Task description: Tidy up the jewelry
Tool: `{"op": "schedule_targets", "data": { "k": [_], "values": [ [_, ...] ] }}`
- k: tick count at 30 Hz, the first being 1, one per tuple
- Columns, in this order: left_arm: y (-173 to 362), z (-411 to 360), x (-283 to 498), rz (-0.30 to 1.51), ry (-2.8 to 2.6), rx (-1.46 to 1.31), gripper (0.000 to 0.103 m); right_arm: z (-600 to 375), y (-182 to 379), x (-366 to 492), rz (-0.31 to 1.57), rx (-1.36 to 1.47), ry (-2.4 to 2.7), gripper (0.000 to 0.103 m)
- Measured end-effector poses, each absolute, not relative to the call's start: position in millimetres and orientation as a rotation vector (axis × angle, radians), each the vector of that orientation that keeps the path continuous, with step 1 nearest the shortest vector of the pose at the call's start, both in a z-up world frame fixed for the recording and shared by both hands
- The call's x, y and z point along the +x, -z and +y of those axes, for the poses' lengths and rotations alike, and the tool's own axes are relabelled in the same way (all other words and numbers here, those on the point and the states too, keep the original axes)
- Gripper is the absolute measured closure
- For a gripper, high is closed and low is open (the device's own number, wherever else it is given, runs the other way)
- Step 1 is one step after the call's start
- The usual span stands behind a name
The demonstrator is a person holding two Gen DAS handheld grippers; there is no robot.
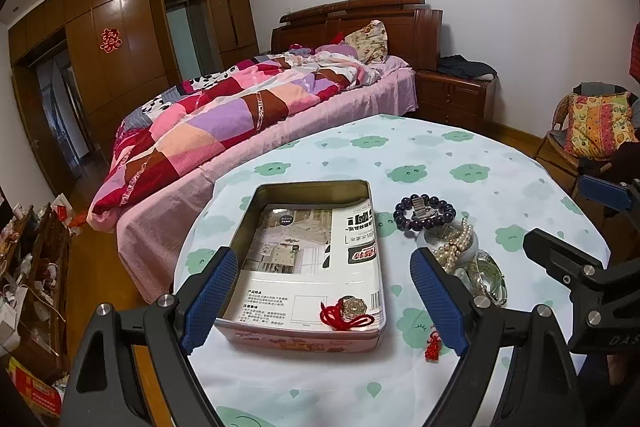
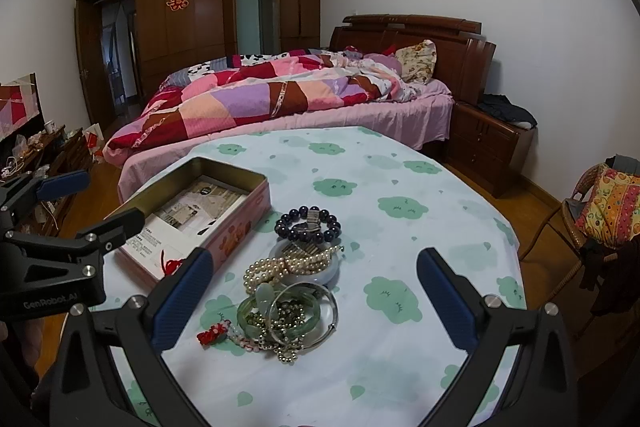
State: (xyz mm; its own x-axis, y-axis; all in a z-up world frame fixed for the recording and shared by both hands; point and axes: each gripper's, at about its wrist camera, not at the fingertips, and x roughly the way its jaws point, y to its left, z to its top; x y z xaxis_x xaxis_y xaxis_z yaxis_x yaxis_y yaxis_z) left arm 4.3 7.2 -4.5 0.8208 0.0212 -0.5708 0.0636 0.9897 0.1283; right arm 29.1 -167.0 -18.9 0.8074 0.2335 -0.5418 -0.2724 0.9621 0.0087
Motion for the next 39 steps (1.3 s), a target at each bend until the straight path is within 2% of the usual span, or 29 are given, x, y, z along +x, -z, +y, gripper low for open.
{"op": "schedule_targets", "data": {
  "k": [35,39],
  "values": [
    [10,16,6,0.620,0.017,0.145,0.015,-169,18,32,0.578,-0.069,-0.272,0.000],
    [20,20,12,0.655,0.026,0.129,0.015,-167,36,32,0.591,-0.063,-0.271,0.000]
  ]
}}
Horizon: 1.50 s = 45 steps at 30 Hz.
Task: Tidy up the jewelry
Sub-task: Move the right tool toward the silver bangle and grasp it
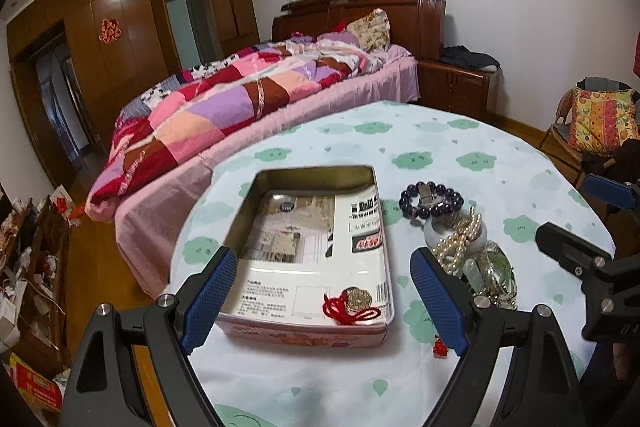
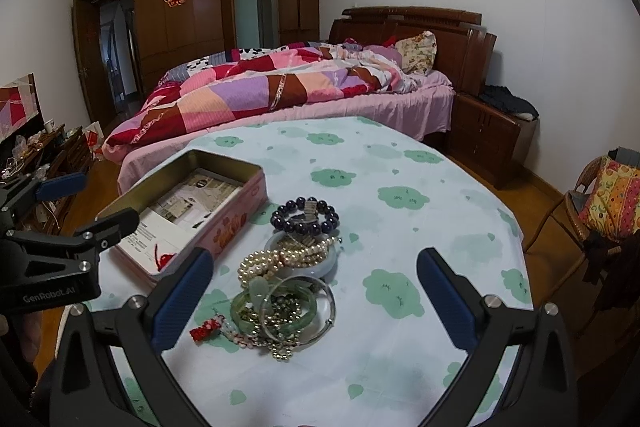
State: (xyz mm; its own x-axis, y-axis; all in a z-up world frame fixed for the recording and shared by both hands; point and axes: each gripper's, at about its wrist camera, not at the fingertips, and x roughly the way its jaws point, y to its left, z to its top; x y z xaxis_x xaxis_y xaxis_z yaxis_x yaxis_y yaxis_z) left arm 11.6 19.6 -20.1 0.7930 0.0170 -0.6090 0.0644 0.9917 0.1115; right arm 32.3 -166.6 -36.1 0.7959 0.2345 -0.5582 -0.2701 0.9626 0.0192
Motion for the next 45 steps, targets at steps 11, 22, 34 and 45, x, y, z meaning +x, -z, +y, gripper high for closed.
{"op": "schedule_targets", "data": {
  "k": [11,22,34,45],
  "values": [
    [46,9,19,0.691,0.038,0.109,0.015,-188,88,32,0.726,-0.030,-0.311,0.022],
    [53,0,25,0.696,0.051,0.128,0.015,-178,95,51,0.776,-0.048,-0.360,0.039],
    [55,-7,26,0.696,0.071,0.129,0.015,-174,82,57,0.752,-0.007,-0.407,0.023],
    [59,-14,38,0.720,0.090,0.159,0.015,-171,107,85,0.903,0.031,-0.484,0.033]
  ]
}}
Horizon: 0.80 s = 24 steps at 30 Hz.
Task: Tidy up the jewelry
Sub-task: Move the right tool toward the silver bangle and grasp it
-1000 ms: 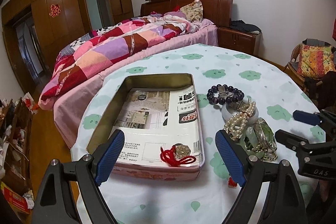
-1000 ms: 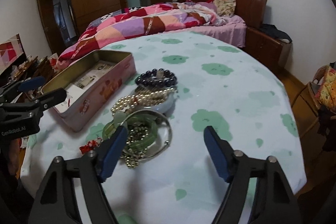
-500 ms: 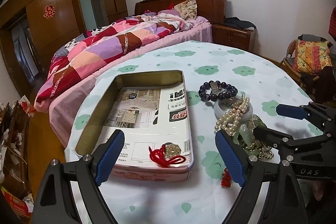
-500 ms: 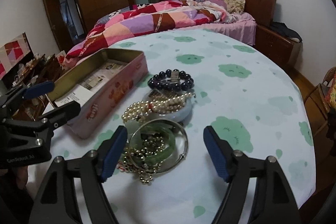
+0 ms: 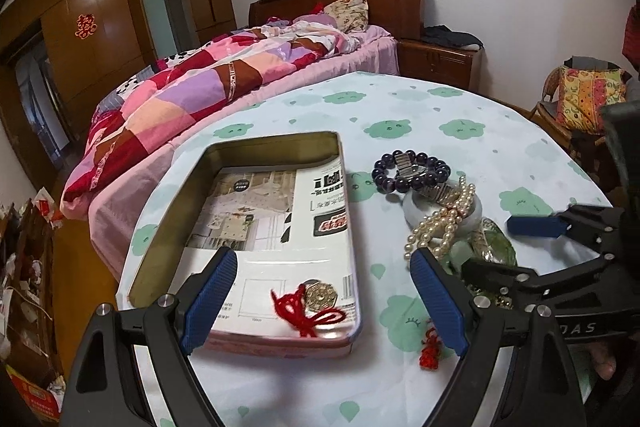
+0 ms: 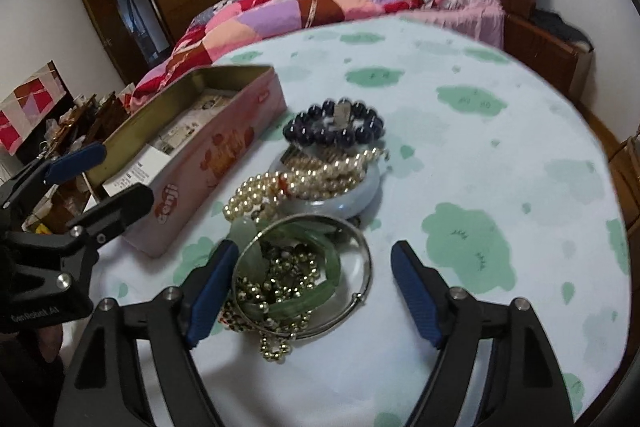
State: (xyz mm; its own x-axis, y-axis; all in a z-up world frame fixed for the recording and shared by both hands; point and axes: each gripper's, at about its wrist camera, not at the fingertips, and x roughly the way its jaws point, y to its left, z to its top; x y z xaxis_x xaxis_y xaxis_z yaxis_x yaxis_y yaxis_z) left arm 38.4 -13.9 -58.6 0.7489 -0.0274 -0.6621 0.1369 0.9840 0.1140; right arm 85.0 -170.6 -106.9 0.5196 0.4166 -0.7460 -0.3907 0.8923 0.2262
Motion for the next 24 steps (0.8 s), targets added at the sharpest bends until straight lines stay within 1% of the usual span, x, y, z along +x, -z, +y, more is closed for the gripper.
{"op": "schedule_targets", "data": {
  "k": [4,12,18,22,24],
  "values": [
    [57,-19,41,0.722,0.098,0.173,0.015,-171,106,81,0.897,0.027,-0.506,0.033],
    [49,-41,55,0.711,0.142,0.217,0.015,-191,87,73,0.794,0.010,-0.430,0.033],
    [58,-63,74,0.745,0.195,0.229,0.015,-210,85,80,0.773,-0.018,-0.330,0.033],
    [66,-73,84,0.771,0.209,0.245,0.015,-222,86,83,0.779,0.011,-0.320,0.032],
    [71,-79,86,0.783,0.226,0.251,0.018,-225,84,83,0.767,0.013,-0.318,0.033]
  ]
}}
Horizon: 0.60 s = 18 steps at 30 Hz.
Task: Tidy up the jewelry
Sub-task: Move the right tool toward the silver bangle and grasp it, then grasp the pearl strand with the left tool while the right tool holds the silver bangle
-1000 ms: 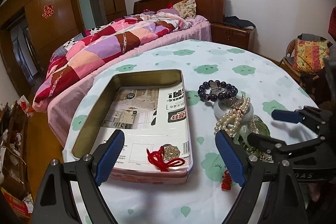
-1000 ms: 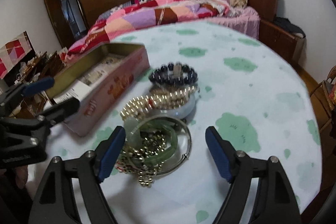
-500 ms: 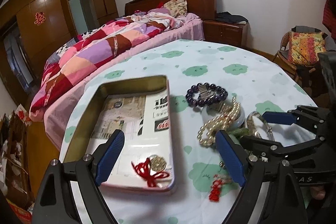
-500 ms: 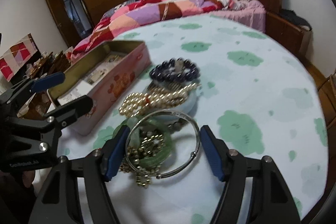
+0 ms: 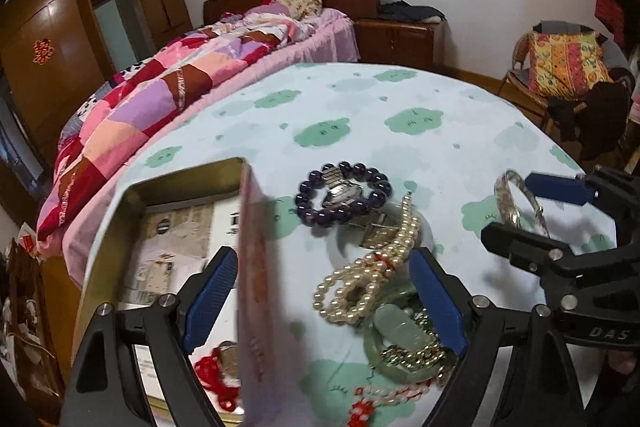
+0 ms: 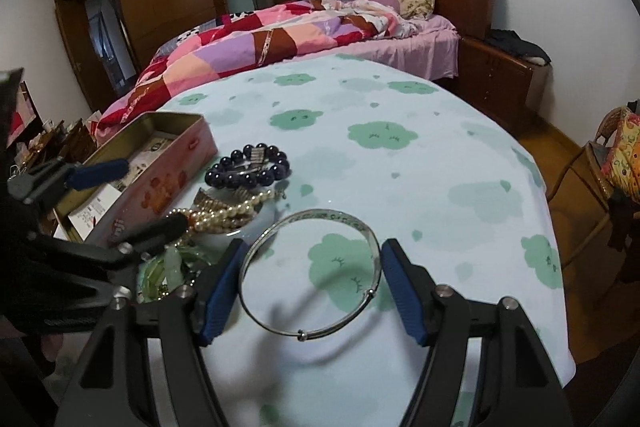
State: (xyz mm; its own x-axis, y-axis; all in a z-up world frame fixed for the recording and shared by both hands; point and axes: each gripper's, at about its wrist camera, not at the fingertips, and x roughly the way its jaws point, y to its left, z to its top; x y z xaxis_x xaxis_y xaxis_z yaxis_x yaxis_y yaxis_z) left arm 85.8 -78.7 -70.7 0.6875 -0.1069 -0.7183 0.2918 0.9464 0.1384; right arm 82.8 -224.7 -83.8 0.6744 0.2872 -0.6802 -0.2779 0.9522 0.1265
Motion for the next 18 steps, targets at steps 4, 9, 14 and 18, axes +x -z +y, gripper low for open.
{"op": "schedule_targets", "data": {
  "k": [4,9,14,18],
  "values": [
    [82,-86,90,0.814,0.261,0.261,0.035,-227,82,82,0.761,0.015,-0.317,0.033],
    [76,-85,85,0.809,0.316,0.234,0.090,-228,81,82,0.754,0.015,-0.308,0.033],
    [58,-79,72,0.768,0.371,0.202,0.103,-229,78,80,0.741,0.014,-0.304,0.033],
    [46,-73,66,0.739,0.374,0.176,0.103,-227,77,79,0.734,0.010,-0.305,0.033]
  ]
}}
